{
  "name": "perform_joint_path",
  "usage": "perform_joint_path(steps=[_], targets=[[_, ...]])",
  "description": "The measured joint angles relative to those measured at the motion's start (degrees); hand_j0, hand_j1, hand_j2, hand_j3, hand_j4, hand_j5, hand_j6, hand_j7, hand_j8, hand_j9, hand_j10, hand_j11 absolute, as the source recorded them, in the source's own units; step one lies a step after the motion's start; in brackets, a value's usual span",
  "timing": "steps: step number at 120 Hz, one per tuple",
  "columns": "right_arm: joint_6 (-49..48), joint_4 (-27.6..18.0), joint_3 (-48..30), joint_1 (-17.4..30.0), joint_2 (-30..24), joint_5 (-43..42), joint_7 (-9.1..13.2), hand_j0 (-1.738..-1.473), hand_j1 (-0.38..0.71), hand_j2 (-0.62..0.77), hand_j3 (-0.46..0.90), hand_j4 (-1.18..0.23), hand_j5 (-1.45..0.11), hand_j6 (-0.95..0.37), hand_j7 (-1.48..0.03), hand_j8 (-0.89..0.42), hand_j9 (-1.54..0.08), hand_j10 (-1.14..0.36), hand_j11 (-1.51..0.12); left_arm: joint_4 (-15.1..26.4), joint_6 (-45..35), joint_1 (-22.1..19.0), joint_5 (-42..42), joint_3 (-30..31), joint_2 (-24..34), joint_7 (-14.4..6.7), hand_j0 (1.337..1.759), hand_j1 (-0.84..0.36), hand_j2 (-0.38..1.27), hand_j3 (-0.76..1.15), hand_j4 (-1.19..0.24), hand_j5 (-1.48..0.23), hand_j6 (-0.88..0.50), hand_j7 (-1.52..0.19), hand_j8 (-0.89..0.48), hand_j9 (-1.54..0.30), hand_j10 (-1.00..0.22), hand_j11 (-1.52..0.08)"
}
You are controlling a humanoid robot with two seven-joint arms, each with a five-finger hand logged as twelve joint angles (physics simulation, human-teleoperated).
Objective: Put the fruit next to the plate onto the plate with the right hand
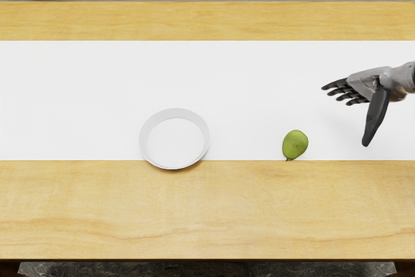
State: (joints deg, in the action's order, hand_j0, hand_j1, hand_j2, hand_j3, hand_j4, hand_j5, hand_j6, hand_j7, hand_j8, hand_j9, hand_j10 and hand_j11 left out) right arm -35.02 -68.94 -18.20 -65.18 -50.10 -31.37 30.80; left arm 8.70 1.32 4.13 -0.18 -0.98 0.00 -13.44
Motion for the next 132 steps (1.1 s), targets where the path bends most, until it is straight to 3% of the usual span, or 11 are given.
perform_joint_path(steps=[21, 39, 46, 64, 75, 89, 113, 132], targets=[[0.0, -0.5, -2.1, -0.8, 1.8, -0.1, 0.2, -1.658, -0.35, 0.00, 0.00, 0.00, 0.00, -0.01, 0.00, 0.00, 0.00, 0.00, 0.00, 0.0, 0.0, 0.0, 0.0, 0.0, 0.0, 0.0, 1.658, 0.33, 0.00, 0.00, -0.02, -0.02, -0.02, -0.02, -0.02, -0.02, -0.02, -0.02], [0.0, -3.0, -3.8, -2.6, 3.5, -0.1, 3.1, -1.658, -0.35, 0.00, 0.00, 0.00, 0.00, -0.01, 0.00, 0.00, 0.00, 0.00, 0.00, 0.0, 0.0, 0.0, 0.0, 0.0, 0.0, 0.0, 1.658, 0.33, 0.00, 0.00, -0.02, -0.02, -0.02, -0.02, -0.02, -0.02, -0.02, -0.02], [0.0, -6.1, -5.2, -3.1, 3.4, -0.5, 3.6, -1.658, -0.35, 0.00, 0.00, 0.00, 0.00, -0.01, 0.00, 0.00, 0.00, 0.00, 0.00, 0.0, 0.0, 0.0, 0.0, 0.0, 0.0, 0.0, 1.658, 0.33, 0.00, 0.00, -0.02, -0.02, -0.02, -0.02, -0.02, -0.02, -0.02, -0.02], [0.0, -20.2, -9.8, -2.9, -2.4, -8.5, 4.1, -1.658, -0.35, 0.00, 0.00, 0.00, 0.00, 0.00, 0.00, 0.00, 0.00, 0.00, 0.00, 0.0, 0.0, 0.0, 0.0, 0.0, 0.0, 0.0, 1.658, 0.33, 0.00, 0.00, -0.02, -0.02, -0.02, -0.02, -0.02, -0.02, -0.02, -0.02], [0.0, -26.0, -10.3, -0.5, -1.4, -18.4, 4.1, -1.658, -0.35, 0.00, 0.00, 0.00, 0.00, 0.00, 0.00, 0.00, 0.00, 0.00, 0.00, 0.0, 0.0, 0.0, 0.0, 0.0, 0.0, 0.0, 1.658, 0.33, 0.00, 0.00, -0.02, -0.02, -0.02, -0.02, -0.02, -0.02, -0.02, -0.02], [0.0, -29.2, -10.5, 3.9, 4.1, -31.6, 4.2, -1.658, -0.35, 0.00, 0.00, 0.00, 0.00, -0.01, 0.00, 0.00, 0.00, 0.00, 0.00, 0.0, 0.0, 0.0, 0.0, 0.0, 0.0, 0.0, 1.658, 0.33, 0.00, 0.00, -0.02, -0.02, -0.02, -0.02, -0.02, -0.02, -0.02, -0.02], [0.4, -30.8, -10.5, 11.9, 10.7, -46.5, 4.2, -1.658, -0.35, 0.00, 0.00, 0.00, 0.00, 0.00, 0.00, 0.00, 0.00, 0.00, 0.00, 0.0, 0.0, 0.0, 0.0, 0.0, 0.0, 0.0, 1.658, 0.33, 0.00, 0.00, -0.02, -0.02, -0.02, -0.02, -0.02, -0.02, -0.02, -0.02], [4.5, -30.9, -11.0, 15.7, 12.8, -51.0, 4.2, -1.658, -0.32, 0.00, 0.00, -0.03, -0.03, -0.03, -0.03, -0.03, -0.03, -0.03, -0.03, 0.0, 0.0, 0.0, 0.0, 0.0, 0.0, 0.0, 1.658, 0.33, 0.00, 0.00, -0.02, -0.02, -0.02, -0.02, -0.02, -0.02, -0.02, -0.02]])
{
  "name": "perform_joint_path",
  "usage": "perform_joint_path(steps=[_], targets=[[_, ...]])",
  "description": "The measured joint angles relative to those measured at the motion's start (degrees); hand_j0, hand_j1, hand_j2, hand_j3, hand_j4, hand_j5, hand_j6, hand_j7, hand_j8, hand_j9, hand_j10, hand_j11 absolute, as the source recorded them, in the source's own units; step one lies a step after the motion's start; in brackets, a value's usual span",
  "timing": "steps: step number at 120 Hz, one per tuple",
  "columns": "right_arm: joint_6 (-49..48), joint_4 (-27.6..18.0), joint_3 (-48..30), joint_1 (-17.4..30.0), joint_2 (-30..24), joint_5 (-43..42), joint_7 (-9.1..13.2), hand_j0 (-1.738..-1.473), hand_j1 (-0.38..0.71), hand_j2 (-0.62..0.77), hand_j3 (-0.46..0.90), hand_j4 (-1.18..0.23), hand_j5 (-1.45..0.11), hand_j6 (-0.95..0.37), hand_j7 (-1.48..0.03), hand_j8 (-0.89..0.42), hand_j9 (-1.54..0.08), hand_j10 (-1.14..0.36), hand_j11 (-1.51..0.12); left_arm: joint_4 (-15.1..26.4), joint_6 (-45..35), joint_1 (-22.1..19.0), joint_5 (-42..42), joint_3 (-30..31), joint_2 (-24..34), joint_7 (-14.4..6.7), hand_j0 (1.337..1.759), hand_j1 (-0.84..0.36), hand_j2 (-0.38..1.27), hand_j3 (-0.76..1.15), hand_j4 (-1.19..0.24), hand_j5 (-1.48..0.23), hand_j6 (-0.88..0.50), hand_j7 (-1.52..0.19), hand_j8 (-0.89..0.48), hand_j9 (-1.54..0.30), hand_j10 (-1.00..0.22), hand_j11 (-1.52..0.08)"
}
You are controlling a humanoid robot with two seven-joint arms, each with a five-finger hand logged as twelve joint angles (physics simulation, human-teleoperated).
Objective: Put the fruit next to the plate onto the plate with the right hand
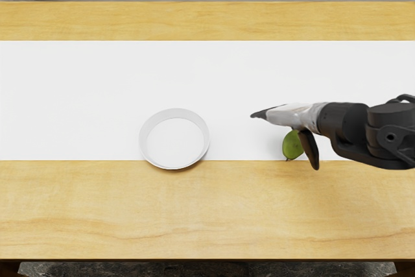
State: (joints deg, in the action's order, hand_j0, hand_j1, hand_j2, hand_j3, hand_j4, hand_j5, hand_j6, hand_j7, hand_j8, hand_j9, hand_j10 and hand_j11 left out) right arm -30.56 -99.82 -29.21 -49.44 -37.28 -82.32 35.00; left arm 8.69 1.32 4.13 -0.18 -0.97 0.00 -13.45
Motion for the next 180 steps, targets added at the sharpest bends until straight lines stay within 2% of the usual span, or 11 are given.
perform_joint_path(steps=[26, 56, 115, 148, 172, 180], targets=[[7.0, 0.5, -0.3, 3.6, 0.6, -3.9, 0.0, -1.658, -0.23, -0.02, 0.00, -0.10, -0.13, -0.10, -0.13, -0.10, -0.13, -0.10, -0.13, 0.0, 0.0, 0.0, 0.0, 0.0, 0.0, 0.0, 1.658, 0.33, 0.00, 0.00, -0.02, -0.02, -0.02, -0.02, -0.02, -0.02, -0.02, -0.02], [10.8, 1.6, -0.3, 6.8, 0.8, -7.5, 0.0, -1.658, -0.14, -0.03, 0.00, -0.17, -0.22, -0.18, -0.22, -0.18, -0.22, -0.17, -0.22, 0.0, 0.0, 0.0, 0.0, 0.0, 0.0, 0.0, 1.658, 0.33, 0.00, 0.00, -0.02, -0.02, -0.02, -0.02, -0.02, -0.02, -0.02, -0.02], [11.6, 3.5, 0.5, 8.9, 2.2, -9.9, 0.0, -1.658, -0.04, -0.05, 0.00, -0.26, -0.34, -0.26, -0.34, -0.26, -0.34, -0.26, -0.34, 0.0, 0.0, 0.0, 0.0, 0.0, 0.0, 0.0, 1.658, 0.33, 0.00, 0.00, -0.02, -0.02, -0.02, -0.02, -0.02, -0.02, -0.02, -0.02], [11.9, 4.1, -0.3, 10.1, 2.6, -10.8, 0.0, -1.658, 0.08, -0.07, 0.00, -0.36, -0.46, -0.36, -0.46, -0.36, -0.46, -0.36, -0.46, 0.0, 0.0, 0.0, 0.0, 0.0, 0.0, 0.0, 1.658, 0.33, 0.00, 0.00, -0.02, -0.02, -0.02, -0.02, -0.02, -0.02, -0.02, -0.02], [12.2, 4.2, -0.4, 10.3, 2.5, -10.6, -0.1, -1.659, 0.19, -0.07, 0.00, -0.47, -0.59, -0.35, -0.47, -0.47, -0.60, -0.46, -0.60, 0.0, 0.0, 0.0, 0.0, 0.0, 0.0, 0.0, 1.658, 0.33, 0.00, 0.00, -0.02, -0.02, -0.02, -0.02, -0.02, -0.02, -0.02, -0.02], [12.2, 4.2, -0.4, 10.3, 2.6, -10.6, -0.1, -1.659, 0.22, -0.03, 0.00, -0.51, -0.64, -0.34, -0.48, -0.44, -0.65, -0.50, -0.65, 0.0, 0.0, 0.0, 0.0, 0.0, 0.0, 0.0, 1.658, 0.33, 0.00, 0.00, -0.02, -0.02, -0.02, -0.02, -0.02, -0.02, -0.02, -0.02]])
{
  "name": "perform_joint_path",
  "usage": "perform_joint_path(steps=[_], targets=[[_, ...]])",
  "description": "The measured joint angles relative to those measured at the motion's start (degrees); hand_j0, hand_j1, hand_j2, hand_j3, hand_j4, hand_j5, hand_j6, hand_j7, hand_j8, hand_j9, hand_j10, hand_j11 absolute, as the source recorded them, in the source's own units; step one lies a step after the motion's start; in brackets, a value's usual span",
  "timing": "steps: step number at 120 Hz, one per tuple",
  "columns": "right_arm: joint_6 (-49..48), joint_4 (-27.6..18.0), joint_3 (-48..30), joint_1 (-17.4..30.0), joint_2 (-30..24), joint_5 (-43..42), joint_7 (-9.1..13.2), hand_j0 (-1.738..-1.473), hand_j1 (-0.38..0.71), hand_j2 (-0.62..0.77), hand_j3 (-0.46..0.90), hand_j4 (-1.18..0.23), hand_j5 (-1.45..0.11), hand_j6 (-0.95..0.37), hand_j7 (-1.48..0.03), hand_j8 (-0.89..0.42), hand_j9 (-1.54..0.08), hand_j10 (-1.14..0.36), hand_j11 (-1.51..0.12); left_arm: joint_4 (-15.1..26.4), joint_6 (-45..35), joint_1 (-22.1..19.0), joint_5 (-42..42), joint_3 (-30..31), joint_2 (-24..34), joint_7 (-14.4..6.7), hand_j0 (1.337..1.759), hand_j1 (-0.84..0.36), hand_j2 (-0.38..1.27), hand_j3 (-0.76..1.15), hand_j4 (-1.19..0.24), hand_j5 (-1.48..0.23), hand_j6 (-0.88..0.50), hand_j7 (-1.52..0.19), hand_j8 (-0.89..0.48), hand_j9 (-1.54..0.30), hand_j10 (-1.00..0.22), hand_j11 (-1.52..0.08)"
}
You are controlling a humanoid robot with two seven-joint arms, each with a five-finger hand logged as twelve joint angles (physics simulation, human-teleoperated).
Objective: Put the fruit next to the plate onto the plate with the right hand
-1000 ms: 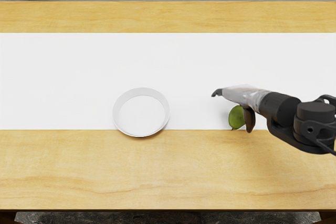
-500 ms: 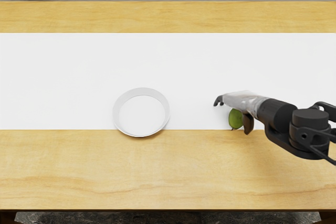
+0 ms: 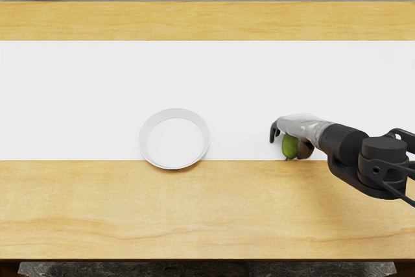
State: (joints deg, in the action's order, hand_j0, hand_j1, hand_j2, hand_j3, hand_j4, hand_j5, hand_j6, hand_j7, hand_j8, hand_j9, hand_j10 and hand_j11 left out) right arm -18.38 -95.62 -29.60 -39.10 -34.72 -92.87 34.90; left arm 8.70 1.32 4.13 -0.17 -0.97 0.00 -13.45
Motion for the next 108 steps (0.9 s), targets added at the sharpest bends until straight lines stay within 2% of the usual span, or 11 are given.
perform_joint_path(steps=[11, 26, 39, 53, 67, 72, 85, 108], targets=[[0.1, 0.2, 0.0, 0.0, 0.1, 0.2, -0.1, -1.660, 0.22, -0.01, 0.00, -0.55, -0.71, -0.32, -0.53, -0.41, -0.72, -0.48, -0.73, 0.0, 0.0, 0.0, 0.0, 0.0, 0.0, 0.0, 1.658, 0.33, 0.00, 0.00, -0.02, -0.02, -0.02, -0.02, -0.02, -0.02, -0.02, -0.02], [0.3, 0.8, -0.1, -0.1, 0.2, 0.6, -0.2, -1.659, 0.22, -0.02, -0.01, -0.63, -0.80, -0.26, -0.67, -0.38, -0.83, -0.46, -0.85, 0.0, 0.0, 0.0, 0.0, 0.0, 0.0, 0.0, 1.658, 0.33, 0.00, 0.00, -0.02, -0.02, -0.02, -0.02, -0.02, -0.02, -0.02, -0.02], [0.2, 1.2, -0.8, -0.1, 0.3, 1.5, -0.2, -1.659, 0.25, 0.15, 0.00, -0.69, -0.88, -0.35, -0.53, -0.39, -0.91, -0.47, -0.93, 0.0, 0.0, 0.0, 0.0, 0.0, 0.0, 0.0, 1.658, 0.33, 0.00, 0.00, -0.02, -0.02, -0.02, -0.02, -0.02, -0.02, -0.02, -0.02], [-0.3, 1.6, -1.1, -0.5, 0.3, 2.4, 0.0, -1.656, 0.26, 0.18, 0.00, -0.75, -0.98, -0.43, -0.44, -0.36, -1.01, -0.45, -1.03, 0.0, 0.0, 0.0, 0.0, 0.0, 0.0, 0.0, 1.658, 0.33, 0.00, 0.00, -0.02, -0.02, -0.02, -0.02, -0.02, -0.02, -0.02, -0.02], [-0.5, 2.0, -1.6, -1.1, 0.3, 3.2, 0.0, -1.653, 0.28, 0.22, 0.00, -0.78, -1.03, -0.59, -0.71, -0.33, -1.06, -0.45, -1.08, 0.0, 0.0, 0.0, 0.0, 0.0, 0.0, 0.0, 1.658, 0.33, 0.00, 0.00, -0.02, -0.02, -0.02, -0.02, -0.02, -0.02, -0.02, -0.02], [-0.6, 2.1, -1.8, -1.5, 0.3, 3.5, 0.0, -1.653, 0.29, 0.26, 0.00, -0.79, -1.05, -0.57, -0.78, -0.32, -1.07, -0.44, -1.09, 0.0, 0.0, 0.0, 0.0, 0.0, 0.0, 0.0, 1.658, 0.33, 0.00, 0.00, -0.02, -0.02, -0.02, -0.02, -0.02, -0.02, -0.02, -0.02], [-0.7, 2.3, -2.1, -2.9, 0.4, 4.3, 0.1, -1.650, 0.28, 0.20, 0.00, -0.81, -1.08, -0.52, -0.91, -0.31, -1.10, -0.43, -1.11, 0.0, 0.0, 0.0, 0.0, 0.0, 0.0, 0.0, 1.658, 0.33, 0.00, 0.00, -0.02, -0.02, -0.02, -0.02, -0.02, -0.02, -0.02, -0.02], [-2.3, 3.5, -2.1, -7.7, 2.3, 6.9, 0.1, -1.648, 0.29, 0.20, 0.00, -0.82, -1.11, -0.45, -1.02, -0.28, -1.14, -0.41, -1.14, 0.0, 0.0, 0.0, 0.0, 0.0, 0.0, 0.0, 1.658, 0.33, 0.00, 0.00, -0.02, -0.02, -0.02, -0.02, -0.02, -0.02, -0.02, -0.02]])
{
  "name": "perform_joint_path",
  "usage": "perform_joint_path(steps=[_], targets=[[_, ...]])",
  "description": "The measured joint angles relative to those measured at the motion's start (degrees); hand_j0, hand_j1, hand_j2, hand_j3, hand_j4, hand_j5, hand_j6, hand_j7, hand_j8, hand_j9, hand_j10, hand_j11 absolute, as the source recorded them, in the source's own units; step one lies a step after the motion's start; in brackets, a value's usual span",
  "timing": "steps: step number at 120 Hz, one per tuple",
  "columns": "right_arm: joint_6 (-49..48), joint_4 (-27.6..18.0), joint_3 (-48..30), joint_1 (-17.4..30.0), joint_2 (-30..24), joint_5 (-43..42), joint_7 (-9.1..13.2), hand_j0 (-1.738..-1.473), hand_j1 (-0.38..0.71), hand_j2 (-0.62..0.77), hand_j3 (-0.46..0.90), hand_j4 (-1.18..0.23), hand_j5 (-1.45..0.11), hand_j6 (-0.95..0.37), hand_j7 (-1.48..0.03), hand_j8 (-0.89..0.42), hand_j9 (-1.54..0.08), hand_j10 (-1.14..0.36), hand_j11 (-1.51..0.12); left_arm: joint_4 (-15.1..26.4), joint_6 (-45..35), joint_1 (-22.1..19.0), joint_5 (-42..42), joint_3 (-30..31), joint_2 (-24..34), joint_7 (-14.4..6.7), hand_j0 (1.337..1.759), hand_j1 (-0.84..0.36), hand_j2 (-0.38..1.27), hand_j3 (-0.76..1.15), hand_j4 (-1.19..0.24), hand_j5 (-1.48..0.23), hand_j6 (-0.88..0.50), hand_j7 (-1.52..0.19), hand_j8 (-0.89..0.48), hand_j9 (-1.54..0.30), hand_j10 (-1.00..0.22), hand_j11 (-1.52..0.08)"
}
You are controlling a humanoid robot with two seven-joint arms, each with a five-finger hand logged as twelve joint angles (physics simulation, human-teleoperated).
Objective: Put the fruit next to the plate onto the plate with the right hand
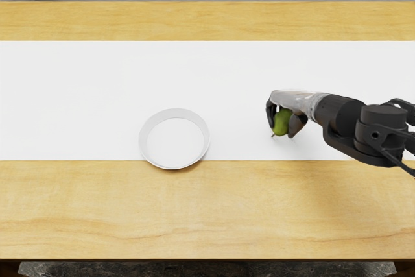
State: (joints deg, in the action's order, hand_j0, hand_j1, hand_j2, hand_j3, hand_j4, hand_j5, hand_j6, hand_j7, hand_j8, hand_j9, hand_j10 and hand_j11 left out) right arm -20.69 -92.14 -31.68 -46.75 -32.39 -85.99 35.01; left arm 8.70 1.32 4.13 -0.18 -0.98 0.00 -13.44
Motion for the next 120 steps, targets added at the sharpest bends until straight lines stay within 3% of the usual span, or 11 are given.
perform_joint_path(steps=[39, 50, 72, 87, 120], targets=[[-2.6, 3.5, 0.3, -7.0, 8.5, 2.1, 0.0, -1.648, 0.31, 0.23, 0.00, -0.81, -1.15, -0.42, -1.08, -0.26, -1.16, -0.39, -1.17, 0.0, 0.0, 0.0, 0.0, 0.0, 0.0, 0.0, 1.658, 0.33, 0.00, 0.00, -0.02, -0.02, -0.02, -0.02, -0.02, -0.02, -0.02, -0.02], [-2.9, 5.4, 0.4, -8.5, 12.3, 2.3, 0.0, -1.648, 0.33, 0.30, 0.00, -0.81, -1.16, -0.41, -1.08, -0.25, -1.16, -0.38, -1.17, 0.0, 0.0, 0.0, 0.0, 0.0, 0.0, 0.0, 1.658, 0.33, 0.00, 0.00, -0.02, -0.02, -0.02, -0.02, -0.02, -0.02, -0.02, -0.02], [-3.1, 8.2, 0.8, -9.8, 19.8, 2.4, 0.0, -1.650, 0.29, 0.25, 0.00, -0.81, -1.17, -0.44, -1.09, -0.27, -1.16, -0.41, -1.17, 0.0, 0.0, 0.0, 0.0, 0.0, 0.0, 0.0, 1.658, 0.33, 0.00, 0.00, -0.02, -0.02, -0.02, -0.02, -0.02, -0.02, -0.02, -0.02], [-3.1, 9.1, 0.9, -10.2, 23.4, 2.2, 0.0, -1.650, 0.27, 0.36, 0.00, -0.81, -1.18, -0.49, -1.10, -0.32, -1.17, -0.45, -1.17, 0.0, 0.0, 0.0, 0.0, 0.0, 0.0, 0.0, 1.658, 0.33, 0.00, 0.00, -0.02, -0.02, -0.02, -0.02, -0.02, -0.02, -0.02, -0.02], [-2.6, 18.8, 2.4, -10.5, 30.6, 1.1, 0.0, -1.648, 0.29, 0.47, 0.00, -0.84, -1.19, -0.53, -1.13, -0.34, -1.17, -0.46, -1.18, 0.0, 0.0, 0.0, 0.0, 0.0, 0.0, 0.0, 1.658, 0.33, 0.00, 0.00, -0.02, -0.02, -0.02, -0.02, -0.02, -0.02, -0.02, -0.02]])
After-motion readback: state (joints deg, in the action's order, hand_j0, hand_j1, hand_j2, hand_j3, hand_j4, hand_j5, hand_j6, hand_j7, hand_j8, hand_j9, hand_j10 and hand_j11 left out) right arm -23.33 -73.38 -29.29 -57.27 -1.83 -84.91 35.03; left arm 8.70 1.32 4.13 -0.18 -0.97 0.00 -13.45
